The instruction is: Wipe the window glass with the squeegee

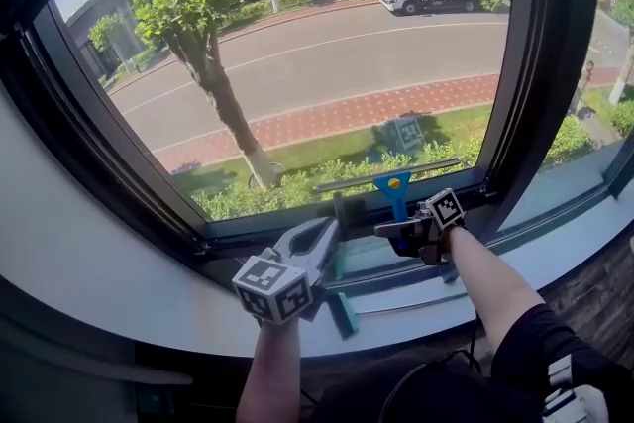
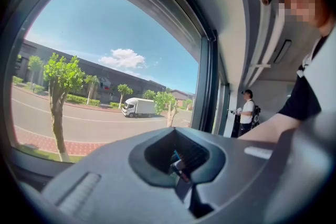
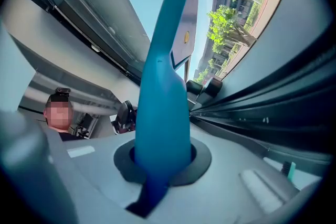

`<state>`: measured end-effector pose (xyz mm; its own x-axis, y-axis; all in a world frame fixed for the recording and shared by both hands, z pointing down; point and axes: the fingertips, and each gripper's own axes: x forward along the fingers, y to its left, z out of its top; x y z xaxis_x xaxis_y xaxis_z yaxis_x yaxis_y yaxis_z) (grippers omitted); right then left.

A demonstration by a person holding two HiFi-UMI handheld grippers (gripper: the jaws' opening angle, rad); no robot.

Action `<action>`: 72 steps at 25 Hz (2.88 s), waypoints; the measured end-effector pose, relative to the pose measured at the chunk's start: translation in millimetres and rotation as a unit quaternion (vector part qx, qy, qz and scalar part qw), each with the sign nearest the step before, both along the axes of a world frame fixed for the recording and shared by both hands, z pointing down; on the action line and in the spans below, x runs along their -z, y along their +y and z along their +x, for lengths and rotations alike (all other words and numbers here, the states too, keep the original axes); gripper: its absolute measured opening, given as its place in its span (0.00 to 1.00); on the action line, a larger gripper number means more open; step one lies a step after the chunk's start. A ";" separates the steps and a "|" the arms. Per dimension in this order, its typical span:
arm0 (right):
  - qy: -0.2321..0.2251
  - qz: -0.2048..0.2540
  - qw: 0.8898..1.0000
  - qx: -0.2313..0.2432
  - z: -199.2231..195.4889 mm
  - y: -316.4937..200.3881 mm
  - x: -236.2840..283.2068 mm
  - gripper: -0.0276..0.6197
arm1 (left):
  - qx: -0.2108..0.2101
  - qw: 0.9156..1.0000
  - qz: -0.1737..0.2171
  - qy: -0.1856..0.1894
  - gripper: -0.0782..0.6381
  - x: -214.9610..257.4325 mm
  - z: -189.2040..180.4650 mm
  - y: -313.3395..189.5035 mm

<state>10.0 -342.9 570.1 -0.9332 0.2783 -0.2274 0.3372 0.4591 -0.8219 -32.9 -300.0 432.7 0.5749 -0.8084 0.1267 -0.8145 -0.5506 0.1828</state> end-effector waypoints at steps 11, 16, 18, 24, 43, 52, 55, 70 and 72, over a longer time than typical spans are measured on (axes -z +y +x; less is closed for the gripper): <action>0.000 -0.001 1.000 -0.007 0.1 -1.1 -2.8 0.05 | 0.006 1.000 0.000 0.004 0.11 0.4 -4.7 2.1; 0.002 -0.002 1.000 -0.007 -0.2 -0.2 0.6 0.05 | 0.011 1.000 -0.004 0.004 0.11 2.4 -7.2 5.2; 0.002 0.002 1.000 -0.010 0.3 0.4 3.2 0.05 | 0.004 1.000 -0.002 0.005 0.11 1.7 -8.2 7.6; -0.004 0.035 0.999 -0.018 -0.8 1.1 23.3 0.05 | 0.003 1.000 0.007 0.000 0.11 8.5 -19.9 14.7; -0.065 0.190 0.980 0.003 17.8 1.7 164.5 0.05 | 0.019 0.998 0.056 -0.010 0.11 57.5 26.6 0.1; -0.113 0.251 0.961 0.029 -3.3 -4.2 260.2 0.05 | 0.049 0.995 0.081 -0.016 0.11 97.7 22.6 -16.8; -0.115 0.273 0.955 0.033 -2.9 11.8 276.7 0.05 | 0.048 0.994 0.091 -0.024 0.11 109.9 32.0 -5.5; -0.116 0.374 0.920 -0.017 -153.6 45.6 436.2 0.05 | -0.039 0.986 0.149 -0.058 0.11 149.0 -79.3 22.4; -0.108 0.391 0.914 -0.018 -170.5 46.3 453.4 0.05 | -0.051 0.984 0.158 -0.064 0.11 154.3 -93.5 26.6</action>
<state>-160.5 -296.6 116.7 -0.9014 0.4053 -0.1522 0.4266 0.8915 -0.1526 -126.4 -273.4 278.4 0.6505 -0.7582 -0.0443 -0.7575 -0.6433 -0.1114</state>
